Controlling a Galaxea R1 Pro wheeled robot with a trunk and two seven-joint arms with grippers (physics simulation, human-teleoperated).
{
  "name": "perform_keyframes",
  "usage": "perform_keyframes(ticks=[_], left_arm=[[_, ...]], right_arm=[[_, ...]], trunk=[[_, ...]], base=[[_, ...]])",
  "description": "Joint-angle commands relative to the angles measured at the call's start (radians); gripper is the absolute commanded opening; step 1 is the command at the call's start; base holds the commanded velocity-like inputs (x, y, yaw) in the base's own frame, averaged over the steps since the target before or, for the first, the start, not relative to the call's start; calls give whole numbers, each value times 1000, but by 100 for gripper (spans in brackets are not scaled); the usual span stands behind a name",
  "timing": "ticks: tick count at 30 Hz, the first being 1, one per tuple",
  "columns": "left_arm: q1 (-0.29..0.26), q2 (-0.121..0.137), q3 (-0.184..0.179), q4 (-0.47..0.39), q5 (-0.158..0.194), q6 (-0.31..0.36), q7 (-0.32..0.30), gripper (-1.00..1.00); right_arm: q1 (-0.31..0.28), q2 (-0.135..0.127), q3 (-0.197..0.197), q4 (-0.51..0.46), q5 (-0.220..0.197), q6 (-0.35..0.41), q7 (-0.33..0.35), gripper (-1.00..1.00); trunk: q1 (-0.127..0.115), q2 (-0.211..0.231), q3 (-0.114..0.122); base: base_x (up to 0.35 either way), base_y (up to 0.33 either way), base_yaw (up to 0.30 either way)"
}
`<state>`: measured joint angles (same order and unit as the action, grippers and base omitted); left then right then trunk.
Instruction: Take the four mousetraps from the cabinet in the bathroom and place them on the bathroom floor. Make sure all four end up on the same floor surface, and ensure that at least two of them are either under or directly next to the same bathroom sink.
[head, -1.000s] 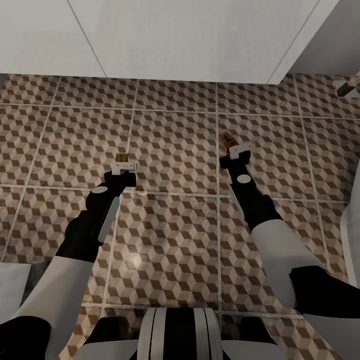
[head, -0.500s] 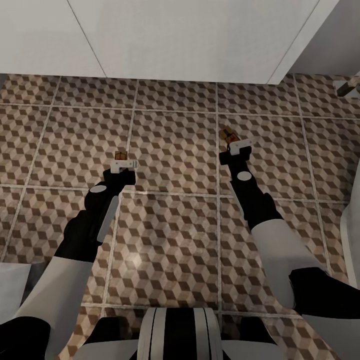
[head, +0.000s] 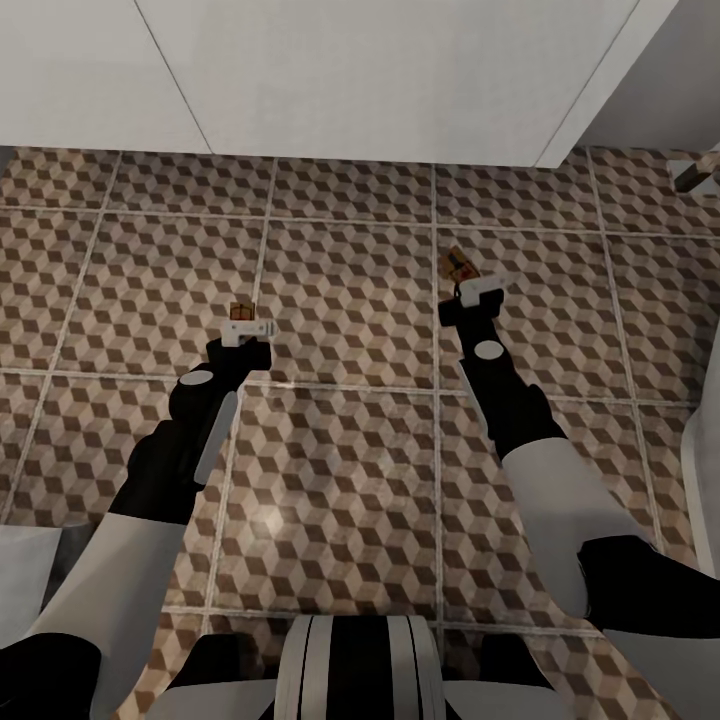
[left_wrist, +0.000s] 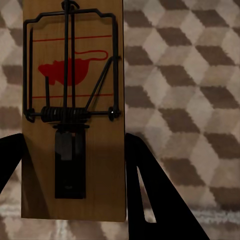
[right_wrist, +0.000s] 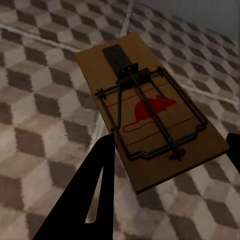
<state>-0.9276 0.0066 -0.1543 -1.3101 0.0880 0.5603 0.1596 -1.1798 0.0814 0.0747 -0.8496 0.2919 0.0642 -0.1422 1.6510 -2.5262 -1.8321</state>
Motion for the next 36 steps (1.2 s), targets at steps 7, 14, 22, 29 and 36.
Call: perform_keyframes(ticks=[7, 14, 22, 29, 36], left_arm=[[0, -3, -2, 1, 7, 17, 9, -100], [0, -4, -2, -1, 7, 18, 8, -100], [0, -4, -2, 0, 7, 18, 8, -100], [0, -4, -2, -2, 7, 18, 8, -100], [0, -4, -2, -13, 7, 17, 8, -100]], right_arm=[[0, -2, 2, -4, 9, 6, -3, -100], [0, -3, 2, -3, 9, 6, -4, -100], [0, -3, 2, -3, 9, 6, -4, -100], [0, -3, 2, -3, 9, 6, -4, -100], [3, -8, 1, 12, 0, 4, 3, -100]], trunk=[[0, 0, 0], [0, 0, 0], [0, 0, 0], [0, 0, 0], [0, 0, 0]], base=[[0, 0, 0], [66, 0, 0], [308, 0, 0], [146, 0, 0], [6, 0, 0]])
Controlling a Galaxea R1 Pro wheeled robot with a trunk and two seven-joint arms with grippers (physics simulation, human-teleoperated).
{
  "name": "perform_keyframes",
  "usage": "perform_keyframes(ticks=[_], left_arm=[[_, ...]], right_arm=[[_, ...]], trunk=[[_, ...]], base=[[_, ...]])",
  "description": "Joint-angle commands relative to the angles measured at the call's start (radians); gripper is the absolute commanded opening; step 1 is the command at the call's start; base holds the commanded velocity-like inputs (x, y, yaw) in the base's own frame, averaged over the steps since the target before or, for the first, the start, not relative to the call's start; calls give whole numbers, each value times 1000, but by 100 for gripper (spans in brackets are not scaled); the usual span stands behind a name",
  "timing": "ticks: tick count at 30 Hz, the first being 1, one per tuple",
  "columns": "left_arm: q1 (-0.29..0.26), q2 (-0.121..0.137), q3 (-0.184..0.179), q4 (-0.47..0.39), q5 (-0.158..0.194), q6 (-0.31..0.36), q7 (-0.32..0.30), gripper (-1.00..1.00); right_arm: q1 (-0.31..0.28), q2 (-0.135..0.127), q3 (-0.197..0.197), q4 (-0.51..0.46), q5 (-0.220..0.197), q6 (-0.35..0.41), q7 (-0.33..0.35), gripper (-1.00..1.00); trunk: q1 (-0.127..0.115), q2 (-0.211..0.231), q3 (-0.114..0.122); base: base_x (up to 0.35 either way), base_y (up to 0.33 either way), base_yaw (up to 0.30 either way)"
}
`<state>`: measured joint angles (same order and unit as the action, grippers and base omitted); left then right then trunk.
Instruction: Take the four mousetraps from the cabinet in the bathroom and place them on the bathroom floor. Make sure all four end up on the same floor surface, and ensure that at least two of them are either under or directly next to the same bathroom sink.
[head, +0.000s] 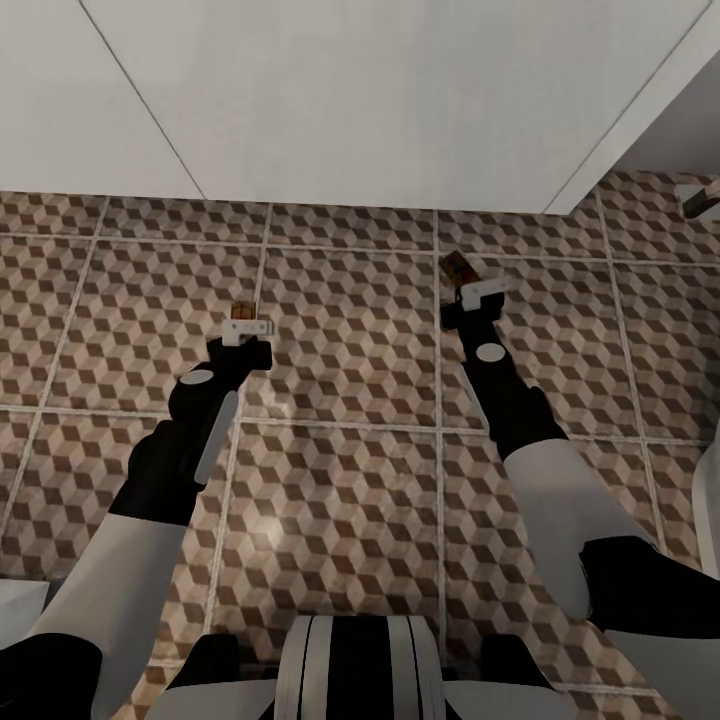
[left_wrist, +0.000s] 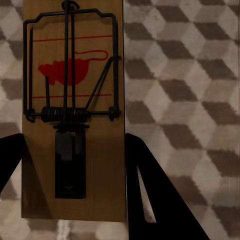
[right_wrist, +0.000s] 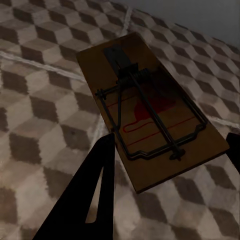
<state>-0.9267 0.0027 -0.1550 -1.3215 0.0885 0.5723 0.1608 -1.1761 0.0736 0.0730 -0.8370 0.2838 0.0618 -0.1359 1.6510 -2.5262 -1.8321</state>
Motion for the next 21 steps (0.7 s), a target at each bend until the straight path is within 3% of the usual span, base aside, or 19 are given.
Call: perform_keyframes(ticks=[1, 3, 8, 10, 21], left_arm=[[0, 0, -1, -12, 7, 5, 6, -100], [-1, 0, -1, -22, 7, 5, 6, -100], [0, 1, -1, -51, 7, 5, 6, -100], [0, 1, -1, -61, 7, 6, 6, -100], [0, 2, -1, -67, 8, 7, 6, -100]], right_arm=[[0, 0, 1, 8, -7, 7, -1, -100], [0, 0, 1, 17, -42, 7, 4, -100], [0, 0, 1, 93, -204, 3, 44, -100], [0, 0, 1, 121, -236, 2, 64, -100], [0, -2, 1, 142, -260, 0, 165, -100]], trunk=[[0, 0, 0], [0, 0, 0], [0, 0, 0], [0, 0, 0], [0, 0, 0]], base=[[0, 0, 0], [0, 0, 0], [0, 0, 0], [0, 0, 0], [0, 0, 0]])
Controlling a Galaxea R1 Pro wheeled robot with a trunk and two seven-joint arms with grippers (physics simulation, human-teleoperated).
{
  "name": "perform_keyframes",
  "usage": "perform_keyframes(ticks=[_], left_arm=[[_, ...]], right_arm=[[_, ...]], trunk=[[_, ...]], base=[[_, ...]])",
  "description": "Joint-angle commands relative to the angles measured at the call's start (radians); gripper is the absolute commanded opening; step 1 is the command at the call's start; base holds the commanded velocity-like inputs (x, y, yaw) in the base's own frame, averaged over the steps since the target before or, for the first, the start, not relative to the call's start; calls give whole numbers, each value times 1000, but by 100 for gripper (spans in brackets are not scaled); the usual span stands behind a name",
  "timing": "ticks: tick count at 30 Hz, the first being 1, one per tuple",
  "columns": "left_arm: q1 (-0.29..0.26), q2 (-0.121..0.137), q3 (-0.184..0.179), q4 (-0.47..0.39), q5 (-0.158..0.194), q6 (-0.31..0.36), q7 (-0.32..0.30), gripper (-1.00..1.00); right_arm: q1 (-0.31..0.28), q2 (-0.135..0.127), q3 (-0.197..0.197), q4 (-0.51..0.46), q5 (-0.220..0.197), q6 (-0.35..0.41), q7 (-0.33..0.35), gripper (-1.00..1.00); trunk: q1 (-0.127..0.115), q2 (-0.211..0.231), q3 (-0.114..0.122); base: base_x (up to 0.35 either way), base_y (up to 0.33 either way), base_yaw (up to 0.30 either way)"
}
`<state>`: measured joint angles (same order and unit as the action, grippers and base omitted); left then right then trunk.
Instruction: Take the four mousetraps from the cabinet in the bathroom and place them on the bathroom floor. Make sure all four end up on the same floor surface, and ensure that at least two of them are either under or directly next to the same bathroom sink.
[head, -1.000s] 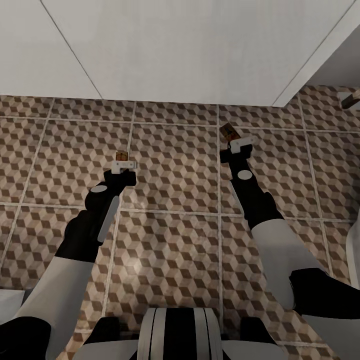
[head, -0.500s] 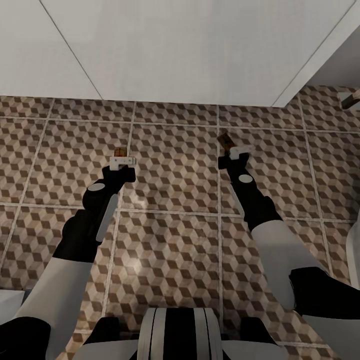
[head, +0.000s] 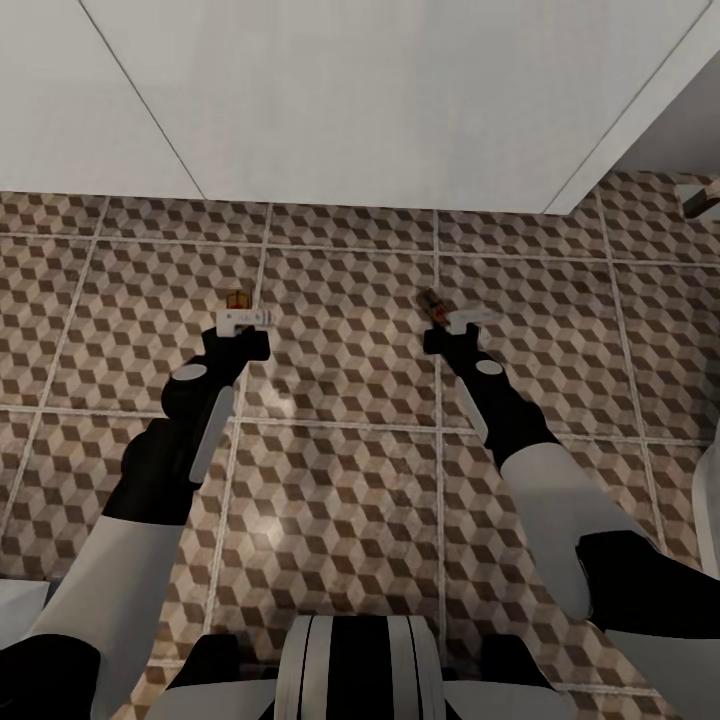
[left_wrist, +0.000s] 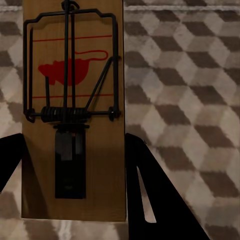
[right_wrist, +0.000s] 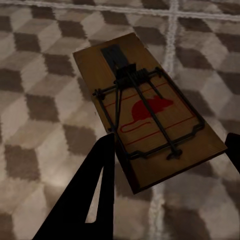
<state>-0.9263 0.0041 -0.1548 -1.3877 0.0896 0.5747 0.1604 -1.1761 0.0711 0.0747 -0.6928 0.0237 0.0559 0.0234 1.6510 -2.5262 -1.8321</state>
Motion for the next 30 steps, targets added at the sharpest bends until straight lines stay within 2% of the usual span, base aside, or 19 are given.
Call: perform_keyframes(ticks=[1, 4, 10, 16, 18, 30], left_arm=[[0, 0, -2, 3, 7, 5, 6, -100], [0, 0, -2, 21, 7, 4, 3, -100], [0, -2, -2, 93, 7, -24, -3, -100], [0, -20, 3, 253, 6, -167, -4, -100], [0, -23, 5, 285, 6, -187, -4, -100], [-3, -33, 9, 392, 7, -208, -3, -100]], right_arm=[[0, 0, -1, -2, 2, 5, 18, -100], [1, 0, -1, -5, 3, 4, 44, -100], [1, -1, 0, -9, 5, 4, 53, -100], [1, -1, 1, -10, 8, 2, 55, -100], [1, -1, 2, -10, 8, 0, 55, -100], [1, -2, 2, -9, 13, -18, 52, -100]], trunk=[[0, 0, 0], [0, 0, 0], [0, 0, 0], [0, 0, 0], [0, 0, 0], [0, 0, 0]], base=[[0, 0, 0], [0, 0, 0], [0, 0, 0], [0, 0, 0], [0, 0, 0], [0, 0, 0]])
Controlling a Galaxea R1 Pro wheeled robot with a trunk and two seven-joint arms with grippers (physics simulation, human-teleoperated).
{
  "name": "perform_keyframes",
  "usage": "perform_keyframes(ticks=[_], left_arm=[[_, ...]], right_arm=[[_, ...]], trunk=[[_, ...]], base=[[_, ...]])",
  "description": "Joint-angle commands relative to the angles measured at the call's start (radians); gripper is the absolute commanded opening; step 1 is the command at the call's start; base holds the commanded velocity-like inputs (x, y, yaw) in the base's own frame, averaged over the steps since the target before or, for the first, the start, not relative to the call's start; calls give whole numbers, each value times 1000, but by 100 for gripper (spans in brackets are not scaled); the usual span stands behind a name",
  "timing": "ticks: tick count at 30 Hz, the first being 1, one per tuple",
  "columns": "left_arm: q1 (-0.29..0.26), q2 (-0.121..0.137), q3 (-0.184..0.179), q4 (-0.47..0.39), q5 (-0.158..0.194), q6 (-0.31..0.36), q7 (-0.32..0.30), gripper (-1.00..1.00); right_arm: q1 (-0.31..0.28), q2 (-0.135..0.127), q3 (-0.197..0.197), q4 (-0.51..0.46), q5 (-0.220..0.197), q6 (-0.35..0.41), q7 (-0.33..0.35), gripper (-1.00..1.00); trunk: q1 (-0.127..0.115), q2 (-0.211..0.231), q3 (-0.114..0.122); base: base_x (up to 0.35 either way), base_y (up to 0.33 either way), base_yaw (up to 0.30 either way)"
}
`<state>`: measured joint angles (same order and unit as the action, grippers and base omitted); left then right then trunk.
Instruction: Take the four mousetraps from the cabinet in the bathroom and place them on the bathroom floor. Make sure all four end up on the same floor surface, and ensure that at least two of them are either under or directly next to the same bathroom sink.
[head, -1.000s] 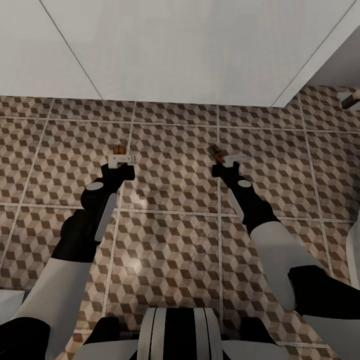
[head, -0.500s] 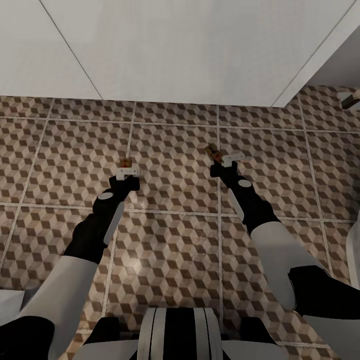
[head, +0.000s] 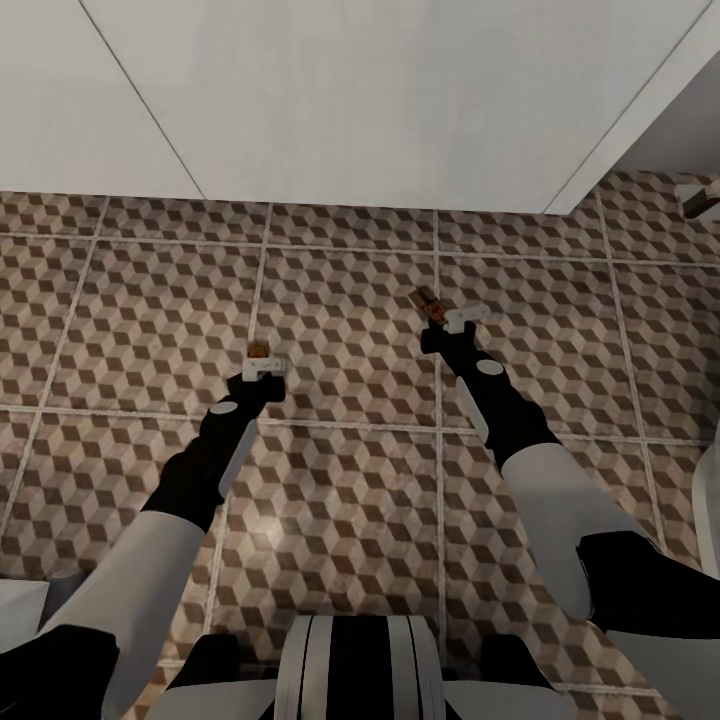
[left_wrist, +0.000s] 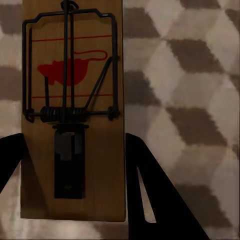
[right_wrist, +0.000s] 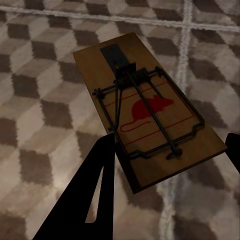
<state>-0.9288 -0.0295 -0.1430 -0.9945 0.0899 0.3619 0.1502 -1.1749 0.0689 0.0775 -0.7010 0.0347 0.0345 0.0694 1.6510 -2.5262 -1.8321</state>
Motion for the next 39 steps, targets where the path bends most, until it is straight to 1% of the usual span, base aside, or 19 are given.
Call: perform_keyframes(ticks=[1, 8, 13, 19, 25, 28, 30, 31, 32, 33, 35, 39], left_arm=[[-1, -3, -3, 7, 6, 5, 7, -100], [-9, -17, -3, 55, 7, 8, 8, -100], [-19, -27, -3, 72, 7, 9, 8, -100], [-68, -30, -3, 119, 7, 11, 8, -100], [-107, -30, -3, 145, 9, 20, 10, -100], [-150, -33, -2, 168, 9, 53, 11, -100], [-193, -44, -3, 201, 10, 85, 12, -100], [-203, -46, -2, 211, 10, 91, 12, -100], [-225, -50, -2, 232, 10, 99, 13, -100], [-236, -52, -2, 243, 10, 102, 13, -100], [-282, -60, -2, 294, 10, 109, 15, -100], [-331, -64, -2, 376, 8, 112, 17, -100]], right_arm=[[0, 0, -1, -1, 2, 3, 6, -100], [0, 1, -1, 0, 2, 3, 4, -100], [0, 1, -1, 1, 2, 4, 3, -100], [0, 2, -1, 1, 2, 4, 3, -100], [0, 2, 0, 2, 2, 4, 3, -100], [0, 2, 0, 2, 2, 3, 3, -100], [0, 2, 1, 2, 2, 3, 3, -100], [0, 2, 1, 2, 2, 3, 3, -100], [0, 2, 1, 2, 2, 3, 3, -100], [0, 2, 1, 2, 2, 3, 3, -100], [0, 2, 1, 2, 2, 3, 3, -100], [0, 2, 1, 2, 2, 4, 3, -100]], trunk=[[0, 0, 0], [0, 0, 0], [0, 0, 0], [0, 0, 0], [0, 0, 0], [0, 0, 0], [0, 0, 0], [0, 0, 0], [0, 0, 0], [0, 0, 0], [0, 0, 0], [0, 0, 0]], base=[[0, 0, 0], [0, 0, 0], [0, 0, 0], [0, 0, 0], [0, 0, 0], [0, 0, 0], [0, 0, 0], [0, 0, 0], [0, 0, 0], [0, 0, 0], [0, 0, 0], [0, 0, 0]])
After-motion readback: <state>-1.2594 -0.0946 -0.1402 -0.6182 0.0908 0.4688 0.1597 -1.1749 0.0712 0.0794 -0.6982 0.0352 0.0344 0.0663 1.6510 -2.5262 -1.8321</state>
